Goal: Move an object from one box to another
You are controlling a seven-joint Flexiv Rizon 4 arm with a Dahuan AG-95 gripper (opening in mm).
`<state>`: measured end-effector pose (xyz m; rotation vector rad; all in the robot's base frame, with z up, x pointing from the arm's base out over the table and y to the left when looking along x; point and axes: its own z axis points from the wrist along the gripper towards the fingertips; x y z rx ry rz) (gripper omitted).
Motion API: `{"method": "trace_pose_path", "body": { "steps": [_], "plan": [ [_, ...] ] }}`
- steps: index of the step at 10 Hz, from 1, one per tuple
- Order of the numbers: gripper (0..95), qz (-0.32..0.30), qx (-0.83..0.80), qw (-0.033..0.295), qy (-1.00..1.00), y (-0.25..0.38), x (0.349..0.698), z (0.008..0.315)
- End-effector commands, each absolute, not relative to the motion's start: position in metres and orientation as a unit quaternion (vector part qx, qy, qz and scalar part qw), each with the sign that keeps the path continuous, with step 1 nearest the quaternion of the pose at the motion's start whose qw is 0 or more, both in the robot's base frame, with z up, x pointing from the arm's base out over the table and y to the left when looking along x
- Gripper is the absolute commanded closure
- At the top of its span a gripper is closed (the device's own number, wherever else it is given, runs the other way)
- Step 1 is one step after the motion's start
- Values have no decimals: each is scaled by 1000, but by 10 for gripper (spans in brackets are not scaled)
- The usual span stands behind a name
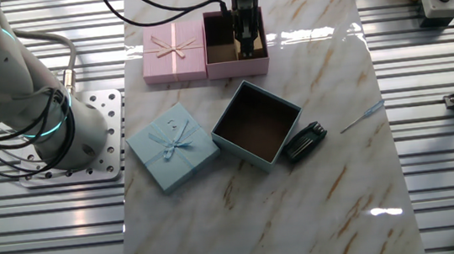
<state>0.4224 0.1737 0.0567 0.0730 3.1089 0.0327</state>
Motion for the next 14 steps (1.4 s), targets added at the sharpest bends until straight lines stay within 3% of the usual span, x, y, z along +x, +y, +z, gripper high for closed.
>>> {"method": "trace_pose_path", "body": {
  "steps": [1,14],
  "plan": [
    [760,11,23,16,1000,174,423,57],
    [760,9,10,15,1000,176,422,55]
  ]
}}
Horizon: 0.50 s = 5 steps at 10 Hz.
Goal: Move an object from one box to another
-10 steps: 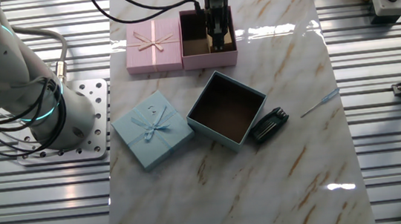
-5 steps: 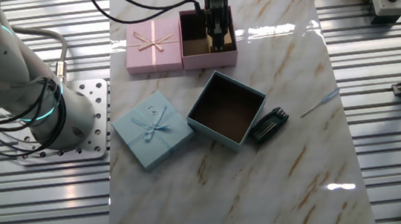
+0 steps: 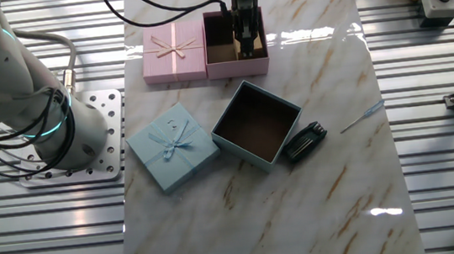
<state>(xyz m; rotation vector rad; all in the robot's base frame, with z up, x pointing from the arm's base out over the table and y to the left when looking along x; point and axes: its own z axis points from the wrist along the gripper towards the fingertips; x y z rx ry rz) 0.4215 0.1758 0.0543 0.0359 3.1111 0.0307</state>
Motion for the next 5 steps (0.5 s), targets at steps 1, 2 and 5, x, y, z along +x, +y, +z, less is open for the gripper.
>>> {"method": "trace_pose_path", "body": {
  "steps": [1,2,5],
  "plan": [
    [760,9,12,14,1000,176,422,55],
    [570,9,14,14,1000,176,422,55],
    [570,9,21,13,1000,175,422,52]
  ]
}}
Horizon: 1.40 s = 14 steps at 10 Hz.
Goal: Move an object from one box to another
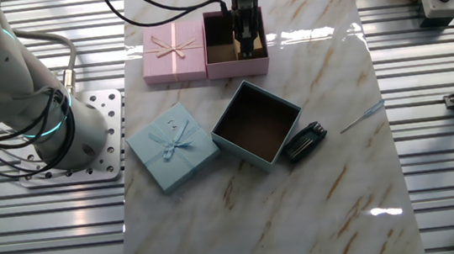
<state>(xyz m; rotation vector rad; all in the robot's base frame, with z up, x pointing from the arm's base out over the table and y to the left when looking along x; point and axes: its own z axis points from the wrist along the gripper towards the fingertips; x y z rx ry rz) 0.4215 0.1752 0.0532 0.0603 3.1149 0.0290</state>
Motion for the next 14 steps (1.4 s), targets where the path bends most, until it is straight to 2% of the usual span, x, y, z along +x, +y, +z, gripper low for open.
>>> {"method": "trace_pose_path", "body": {
  "steps": [1,14],
  "plan": [
    [570,9,23,14,1000,175,422,51],
    [570,10,17,13,1000,175,422,50]
  ]
}}
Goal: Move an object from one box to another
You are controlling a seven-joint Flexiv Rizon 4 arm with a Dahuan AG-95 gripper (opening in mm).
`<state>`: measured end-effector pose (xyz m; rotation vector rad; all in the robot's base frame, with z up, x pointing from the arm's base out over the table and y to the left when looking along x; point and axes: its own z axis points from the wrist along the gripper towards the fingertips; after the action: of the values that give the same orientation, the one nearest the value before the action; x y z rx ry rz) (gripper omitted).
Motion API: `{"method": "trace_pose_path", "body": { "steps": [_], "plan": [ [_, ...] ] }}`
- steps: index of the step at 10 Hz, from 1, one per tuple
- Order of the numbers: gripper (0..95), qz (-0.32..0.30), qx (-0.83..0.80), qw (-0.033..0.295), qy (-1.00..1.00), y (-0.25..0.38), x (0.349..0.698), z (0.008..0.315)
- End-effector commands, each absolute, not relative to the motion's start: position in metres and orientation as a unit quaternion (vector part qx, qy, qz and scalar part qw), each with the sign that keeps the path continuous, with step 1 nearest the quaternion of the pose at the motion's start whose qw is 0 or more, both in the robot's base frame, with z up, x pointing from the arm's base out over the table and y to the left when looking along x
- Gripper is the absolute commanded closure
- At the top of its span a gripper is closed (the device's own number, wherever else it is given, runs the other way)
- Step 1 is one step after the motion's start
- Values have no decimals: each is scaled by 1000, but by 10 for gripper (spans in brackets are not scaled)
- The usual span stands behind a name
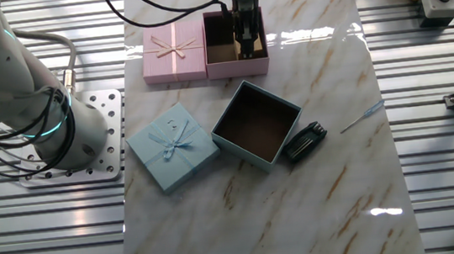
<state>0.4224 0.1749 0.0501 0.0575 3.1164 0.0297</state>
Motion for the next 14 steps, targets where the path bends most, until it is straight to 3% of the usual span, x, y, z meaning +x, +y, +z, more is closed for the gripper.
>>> {"method": "trace_pose_path", "body": {
  "steps": [1,14],
  "plan": [
    [380,10,16,13,1000,175,422,50],
    [380,10,13,13,1000,175,422,50]
  ]
}}
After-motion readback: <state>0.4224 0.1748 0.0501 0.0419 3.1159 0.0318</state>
